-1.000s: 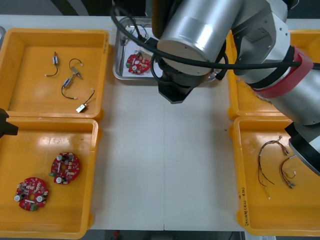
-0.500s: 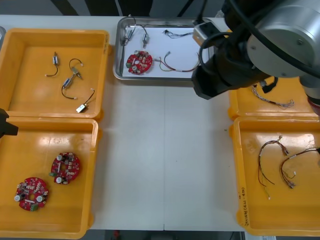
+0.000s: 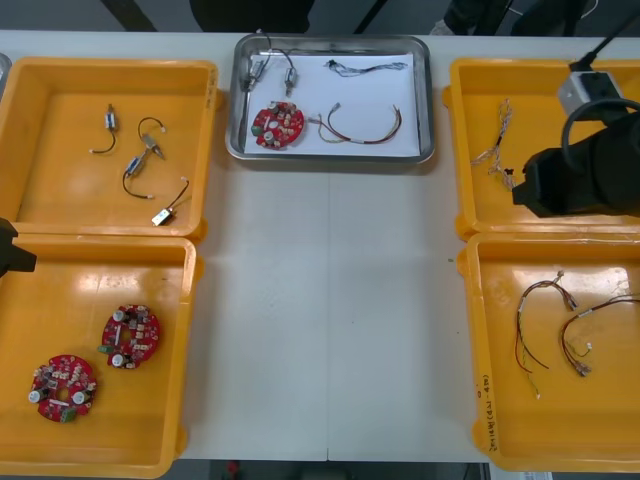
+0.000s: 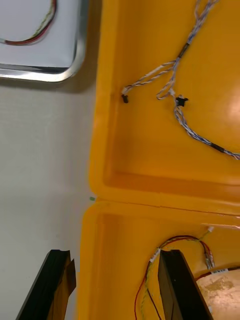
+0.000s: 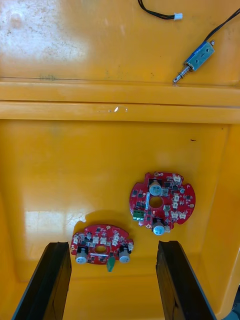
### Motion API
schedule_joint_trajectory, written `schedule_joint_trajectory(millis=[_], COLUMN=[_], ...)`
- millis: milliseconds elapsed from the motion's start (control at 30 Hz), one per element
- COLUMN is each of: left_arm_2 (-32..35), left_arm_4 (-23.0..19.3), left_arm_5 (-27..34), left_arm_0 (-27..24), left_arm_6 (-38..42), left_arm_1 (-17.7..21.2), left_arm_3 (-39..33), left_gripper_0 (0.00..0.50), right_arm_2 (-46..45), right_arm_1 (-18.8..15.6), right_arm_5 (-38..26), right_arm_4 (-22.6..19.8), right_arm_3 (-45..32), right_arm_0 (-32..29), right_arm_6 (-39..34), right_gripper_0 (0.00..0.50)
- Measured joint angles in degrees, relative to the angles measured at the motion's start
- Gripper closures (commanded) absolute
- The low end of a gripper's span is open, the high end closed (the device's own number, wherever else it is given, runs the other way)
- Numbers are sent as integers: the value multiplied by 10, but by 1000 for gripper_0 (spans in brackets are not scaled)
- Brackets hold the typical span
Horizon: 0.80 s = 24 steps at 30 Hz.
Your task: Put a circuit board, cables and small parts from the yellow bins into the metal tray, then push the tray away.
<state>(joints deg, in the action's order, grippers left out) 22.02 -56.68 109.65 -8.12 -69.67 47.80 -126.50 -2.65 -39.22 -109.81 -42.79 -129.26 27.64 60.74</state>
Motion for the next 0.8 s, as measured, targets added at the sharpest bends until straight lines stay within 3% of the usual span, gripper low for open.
schedule_joint_trajectory(millis=[167,367,567,800], left_arm_2=[0,0,0,0], left_arm_4=[0,0,0,0], left_arm_5=[0,0,0,0], left_arm_0=[0,0,0,0], left_arm_6=[0,0,0,0], left_arm_1=[0,0,0,0], left_arm_3=[0,0,0,0], left_gripper_0=[0,0,0,0], right_arm_2=[-58,-132,-186,-188], right_arm_1=[0,0,10,31], right_arm_5=[0,0,0,0], right_arm_4=[0,1,8,21], right_arm_3=[-13,-15,-15,11], right_arm_0=[-51,-113,-158,-168], right_arm_6=[13,132,142,146], right_gripper_0=[0,0,0,0])
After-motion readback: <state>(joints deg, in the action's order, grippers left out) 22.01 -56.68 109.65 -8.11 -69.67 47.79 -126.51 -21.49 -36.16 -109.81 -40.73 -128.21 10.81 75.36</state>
